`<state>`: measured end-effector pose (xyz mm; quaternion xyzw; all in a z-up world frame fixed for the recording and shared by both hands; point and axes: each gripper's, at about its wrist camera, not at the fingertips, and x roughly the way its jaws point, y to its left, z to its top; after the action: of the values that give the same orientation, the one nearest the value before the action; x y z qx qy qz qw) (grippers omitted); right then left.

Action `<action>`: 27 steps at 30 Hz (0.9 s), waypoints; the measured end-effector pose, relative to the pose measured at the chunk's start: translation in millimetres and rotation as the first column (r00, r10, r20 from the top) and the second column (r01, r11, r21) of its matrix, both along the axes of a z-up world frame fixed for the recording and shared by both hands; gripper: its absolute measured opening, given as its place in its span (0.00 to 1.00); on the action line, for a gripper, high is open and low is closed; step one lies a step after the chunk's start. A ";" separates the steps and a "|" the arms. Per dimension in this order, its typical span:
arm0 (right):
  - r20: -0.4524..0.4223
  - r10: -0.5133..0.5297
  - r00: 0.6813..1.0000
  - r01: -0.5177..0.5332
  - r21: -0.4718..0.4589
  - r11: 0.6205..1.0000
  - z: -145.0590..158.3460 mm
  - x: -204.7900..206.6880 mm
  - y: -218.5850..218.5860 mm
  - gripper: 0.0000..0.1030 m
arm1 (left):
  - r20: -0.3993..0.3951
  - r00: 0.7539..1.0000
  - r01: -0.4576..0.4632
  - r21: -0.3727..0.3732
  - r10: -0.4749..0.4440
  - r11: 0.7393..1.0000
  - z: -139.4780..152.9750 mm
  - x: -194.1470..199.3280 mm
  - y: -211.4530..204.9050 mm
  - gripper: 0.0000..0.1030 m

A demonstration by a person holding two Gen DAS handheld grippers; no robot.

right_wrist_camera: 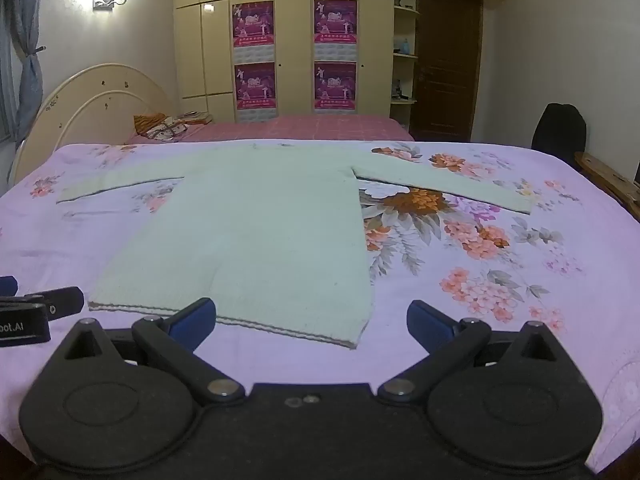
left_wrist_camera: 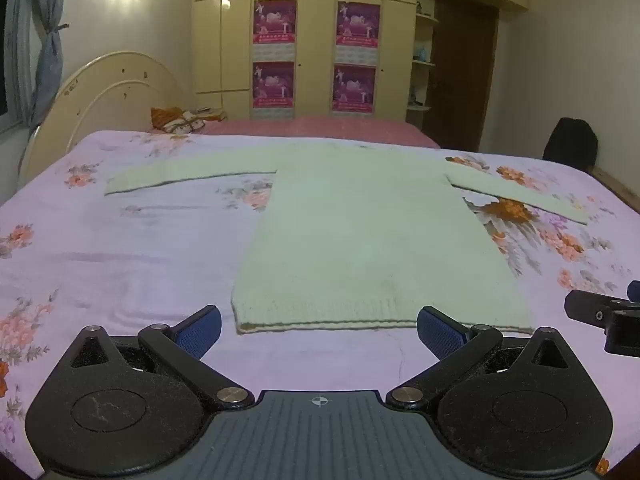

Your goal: Fold small clothes

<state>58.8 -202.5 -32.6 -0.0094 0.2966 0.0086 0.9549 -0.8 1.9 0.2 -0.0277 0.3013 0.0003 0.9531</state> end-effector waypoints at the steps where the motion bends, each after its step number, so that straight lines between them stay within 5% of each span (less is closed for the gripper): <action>1: 0.003 0.000 1.000 0.000 0.005 1.000 0.1 -0.1 -0.2 0.99 | 0.000 1.000 0.004 -0.005 -0.004 1.000 0.0 -0.2 1.6 1.00; 27: -0.014 0.016 1.000 -0.016 -0.001 1.000 -3.5 1.3 -3.6 0.99 | 0.016 1.000 -0.008 0.036 0.007 0.999 -1.5 1.5 -5.3 1.00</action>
<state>60.1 -206.1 -36.0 -0.0122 0.3030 0.0159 0.9528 0.6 -3.4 -1.3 -0.0116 0.2935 0.0090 0.9559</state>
